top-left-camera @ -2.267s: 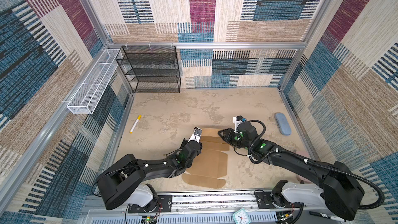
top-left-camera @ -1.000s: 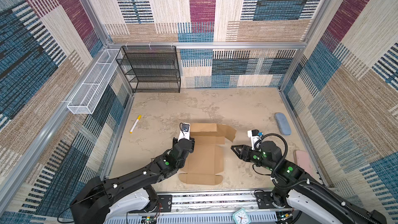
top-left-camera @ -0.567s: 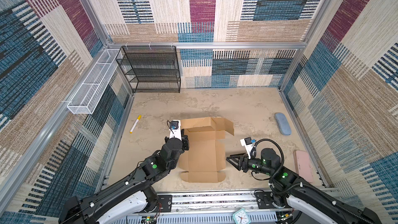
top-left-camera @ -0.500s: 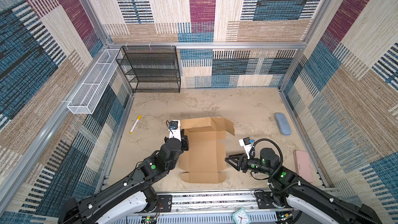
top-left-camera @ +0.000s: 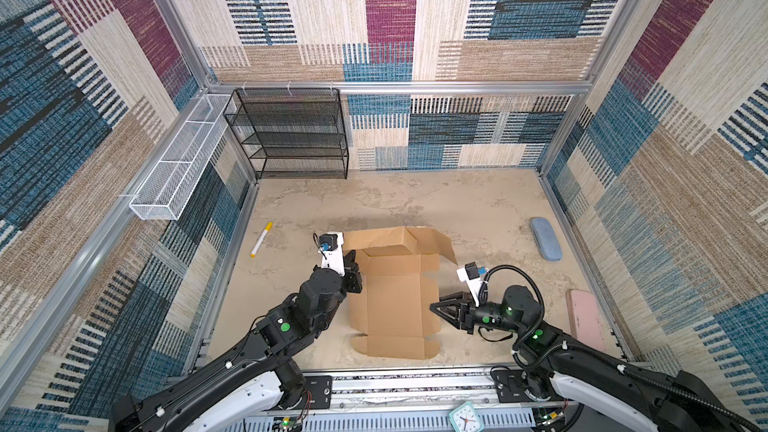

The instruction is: Fold the paper box

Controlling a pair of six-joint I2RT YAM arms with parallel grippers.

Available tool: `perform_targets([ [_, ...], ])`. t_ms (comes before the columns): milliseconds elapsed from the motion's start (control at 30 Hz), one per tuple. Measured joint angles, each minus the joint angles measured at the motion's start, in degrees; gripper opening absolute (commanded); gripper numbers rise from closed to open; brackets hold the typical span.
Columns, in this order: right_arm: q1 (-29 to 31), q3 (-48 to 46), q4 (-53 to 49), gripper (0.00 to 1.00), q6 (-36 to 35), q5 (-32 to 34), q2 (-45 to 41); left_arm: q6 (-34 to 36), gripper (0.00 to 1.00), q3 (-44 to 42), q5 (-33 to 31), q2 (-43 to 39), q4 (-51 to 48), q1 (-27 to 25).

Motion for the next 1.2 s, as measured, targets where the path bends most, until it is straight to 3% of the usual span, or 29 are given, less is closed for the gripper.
perform_targets([
  [333, 0.00, -2.91, 8.44, 0.00, 2.89, -4.22, -4.20, -1.53, 0.00, -0.81, 4.33, -2.84, 3.21, 0.11],
  [833, 0.00, -5.20, 20.50, 0.00, 7.02, -8.96, -2.34, -2.71, 0.00, -6.38, 10.54, -3.72, 15.96, 0.22],
  [1200, 0.00, -4.04, 22.05, 0.00, 6.73, -9.84, 0.85, -5.18, 0.00, -7.98, 12.24, -3.56, 22.51, 0.37],
])
